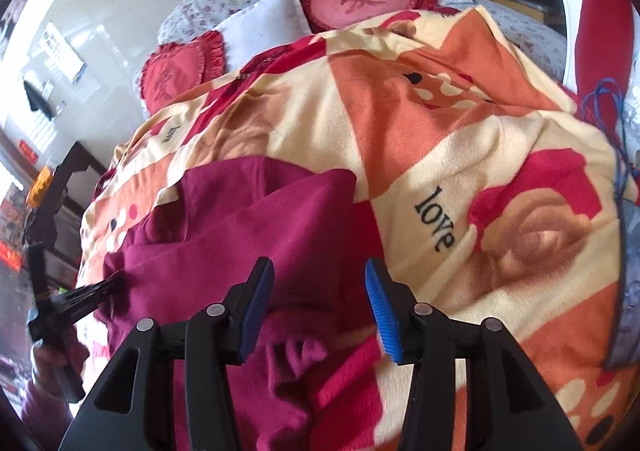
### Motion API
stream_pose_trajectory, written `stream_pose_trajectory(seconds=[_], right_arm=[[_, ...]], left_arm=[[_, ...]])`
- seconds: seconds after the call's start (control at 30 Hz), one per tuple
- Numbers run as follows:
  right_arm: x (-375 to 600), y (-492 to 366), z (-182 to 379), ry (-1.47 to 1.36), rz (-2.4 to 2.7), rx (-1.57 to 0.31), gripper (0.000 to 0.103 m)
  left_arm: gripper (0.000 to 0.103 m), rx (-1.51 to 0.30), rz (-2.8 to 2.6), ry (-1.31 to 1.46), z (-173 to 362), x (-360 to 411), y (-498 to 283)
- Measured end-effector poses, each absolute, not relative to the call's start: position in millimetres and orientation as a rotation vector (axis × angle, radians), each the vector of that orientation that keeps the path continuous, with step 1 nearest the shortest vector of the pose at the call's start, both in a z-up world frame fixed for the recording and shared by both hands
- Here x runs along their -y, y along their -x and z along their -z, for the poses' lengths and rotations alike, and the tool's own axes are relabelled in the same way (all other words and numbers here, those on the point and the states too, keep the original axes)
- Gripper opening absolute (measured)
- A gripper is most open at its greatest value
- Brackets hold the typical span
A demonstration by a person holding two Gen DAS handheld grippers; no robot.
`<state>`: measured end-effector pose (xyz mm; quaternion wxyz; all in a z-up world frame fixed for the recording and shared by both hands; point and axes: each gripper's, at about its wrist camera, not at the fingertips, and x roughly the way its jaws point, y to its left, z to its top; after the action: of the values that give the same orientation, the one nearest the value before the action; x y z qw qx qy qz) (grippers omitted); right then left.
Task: Fold small clothes
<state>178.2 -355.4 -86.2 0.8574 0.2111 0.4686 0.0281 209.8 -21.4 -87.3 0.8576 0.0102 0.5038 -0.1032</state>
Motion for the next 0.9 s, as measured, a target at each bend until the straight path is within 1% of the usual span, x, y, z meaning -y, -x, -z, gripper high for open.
stream_pose_trajectory(seconds=[0.13,0.17,0.2,0.27,0.37,0.4,0.47,0.53,0.57,0.6,0.63,0.7,0.73,0.77,0.8,0.87,0.9], right_arm=[[360.7,-212.5,117.0,-0.513,-0.058,-1.049,0.031],[360.7,-216.7,121.7,-0.536,-0.075,-1.067,0.025],[360.5,-220.2,124.9,-0.587,-0.122,-1.068,0.0],[356.3,-220.6,117.1,-0.598,-0.159,-1.015,0.0],[337.3,-222.6,101.2,-0.421,-0.127,-0.959,0.0],[334.3,-226.1,103.9,-0.398,-0.115,-0.964,0.0],[329.7,-235.3,119.0,-0.349,-0.083,-1.011,0.0],[334.7,-233.7,118.9,-0.37,-0.068,-1.025,0.0],[337.6,-228.0,111.6,-0.38,-0.059,-1.013,0.004],[340.3,-221.4,103.8,-0.384,-0.051,-1.0,0.004],[341.7,-213.5,93.6,-0.385,-0.044,-0.982,0.004],[336.6,-197.1,79.2,-0.378,-0.091,-0.945,0.005],[329.5,-192.1,79.9,-0.364,-0.132,-0.959,0.005],[322.5,-192.3,84.6,-0.345,-0.149,-0.993,0.005],[316.3,-192.6,95.8,-0.316,-0.143,-1.044,0.005],[309.1,-198.8,125.2,-0.258,-0.093,-1.147,0.004],[309.7,-200.3,128.3,-0.258,-0.095,-1.16,0.005]], left_arm=[[0.007,-0.998,0.176,-0.067,69.8,17.4,-210.4],[0.007,-0.987,0.157,-0.066,68.5,14.7,-211.9],[0.007,-0.993,0.151,-0.041,69.2,9.9,-215.3],[0.007,-1.025,0.138,0.016,76.0,-0.3,-222.3],[0.009,-1.074,0.099,-0.018,99.0,2.4,-228.2],[0.015,-1.083,0.078,-0.037,106.5,4.9,-229.6],[0.015,-1.093,0.058,-0.049,114.0,8.7,-231.3],[0.023,-1.087,0.06,-0.039,109.5,9.7,-229.2],[0.035,-1.092,0.072,-0.026,106.7,8.6,-226.8],[0.047,-1.097,0.09,-0.001,103.1,7.2,-223.7],[0.051,-1.09,0.101,0.012,101.1,6.6,-219.7],[0.062,-1.058,0.098,0.001,96.2,8.1,-211.6],[0.065,-1.044,0.087,-0.015,95.6,9.9,-208.4],[0.071,-1.033,0.076,-0.032,96.6,11.2,-205.2],[0.073,-1.038,0.071,-0.044,100.5,11.8,-203.7],[0.073,-1.089,0.066,-0.043,107.3,9.4,-203.1],[0.072,-1.112,0.071,-0.024,107.5,4.8,-202.6]])
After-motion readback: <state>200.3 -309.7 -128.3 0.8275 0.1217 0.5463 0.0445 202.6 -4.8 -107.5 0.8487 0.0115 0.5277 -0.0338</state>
